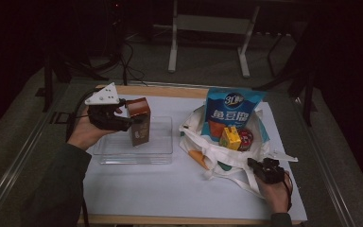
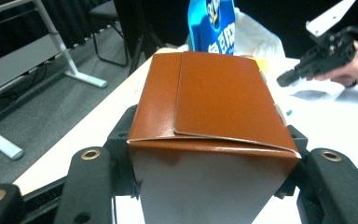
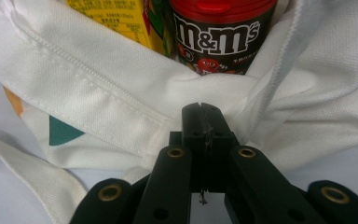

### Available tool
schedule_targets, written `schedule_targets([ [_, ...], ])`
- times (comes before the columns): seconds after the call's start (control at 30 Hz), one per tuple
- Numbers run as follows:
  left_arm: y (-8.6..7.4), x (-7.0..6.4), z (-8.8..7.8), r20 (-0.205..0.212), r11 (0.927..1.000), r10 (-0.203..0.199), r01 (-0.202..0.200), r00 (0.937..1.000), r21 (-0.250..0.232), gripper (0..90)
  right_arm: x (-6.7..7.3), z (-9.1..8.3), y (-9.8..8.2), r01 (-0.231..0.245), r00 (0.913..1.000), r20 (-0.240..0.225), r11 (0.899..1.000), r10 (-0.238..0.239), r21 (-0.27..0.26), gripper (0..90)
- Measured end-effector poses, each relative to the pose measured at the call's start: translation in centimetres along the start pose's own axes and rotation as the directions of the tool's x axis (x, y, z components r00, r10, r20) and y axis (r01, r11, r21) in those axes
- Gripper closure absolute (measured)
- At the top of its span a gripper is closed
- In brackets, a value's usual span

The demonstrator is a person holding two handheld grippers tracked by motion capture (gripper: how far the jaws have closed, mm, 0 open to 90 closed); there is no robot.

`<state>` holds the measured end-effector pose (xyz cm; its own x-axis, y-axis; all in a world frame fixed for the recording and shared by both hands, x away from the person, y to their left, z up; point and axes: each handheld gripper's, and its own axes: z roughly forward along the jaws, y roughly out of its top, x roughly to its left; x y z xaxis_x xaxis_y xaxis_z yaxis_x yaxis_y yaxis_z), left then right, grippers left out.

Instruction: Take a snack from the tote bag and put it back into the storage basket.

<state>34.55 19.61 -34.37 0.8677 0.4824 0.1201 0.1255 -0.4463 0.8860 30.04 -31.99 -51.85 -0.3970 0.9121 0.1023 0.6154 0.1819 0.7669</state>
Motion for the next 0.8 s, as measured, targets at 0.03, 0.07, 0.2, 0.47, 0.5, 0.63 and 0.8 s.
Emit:
schedule_targets([
  [0.03,-0.1,0.1,-0.1,0.001,1.0,0.0,0.0,1.0,0.004,42.8,0.1,0.0,0.0,0.011,0.9999,0.006,1.0,-0.011,0.002,89.9],
  [0.07,-0.3,0.1,-0.2,0.001,1.0,-0.003,0.003,1.0,0.007,42.8,0.2,0.1,0.0,0.015,0.9998,0.01,1.0,-0.015,0.003,89.9],
  [0.2,-0.9,0.4,-0.7,-0.004,0.9996,-0.003,0.003,1.0,0.029,42.8,0.1,0.1,-0.1,0.009,0.9999,0.01,1.0,-0.009,0.0,89.9],
  [0.47,-2.0,1.0,-2.1,-0.016,0.9991,-0.017,0.018,0.9997,0.04,42.8,0.2,0.2,-0.2,0.012,0.9998,0.013,1.0,-0.012,-0.001,89.9],
  [0.5,-2.1,1.0,-2.2,-0.014,0.9989,-0.021,0.022,0.9997,0.042,42.8,0.1,0.2,-0.2,0.011,0.9999,0.012,1.0,-0.011,-0.001,89.9],
  [0.63,-2.6,1.1,-2.5,-0.015,0.9971,-0.016,0.018,0.9998,0.074,42.8,0.0,0.2,-0.2,0.0,1.0,0.006,1.0,0.0,-0.005,89.6],
  [0.8,-3.2,1.1,-2.6,0.0,0.9945,-0.012,0.012,0.9999,0.104,42.8,0.0,0.2,-0.2,0.0,1.0,0.006,1.0,0.0,-0.005,89.5],
])
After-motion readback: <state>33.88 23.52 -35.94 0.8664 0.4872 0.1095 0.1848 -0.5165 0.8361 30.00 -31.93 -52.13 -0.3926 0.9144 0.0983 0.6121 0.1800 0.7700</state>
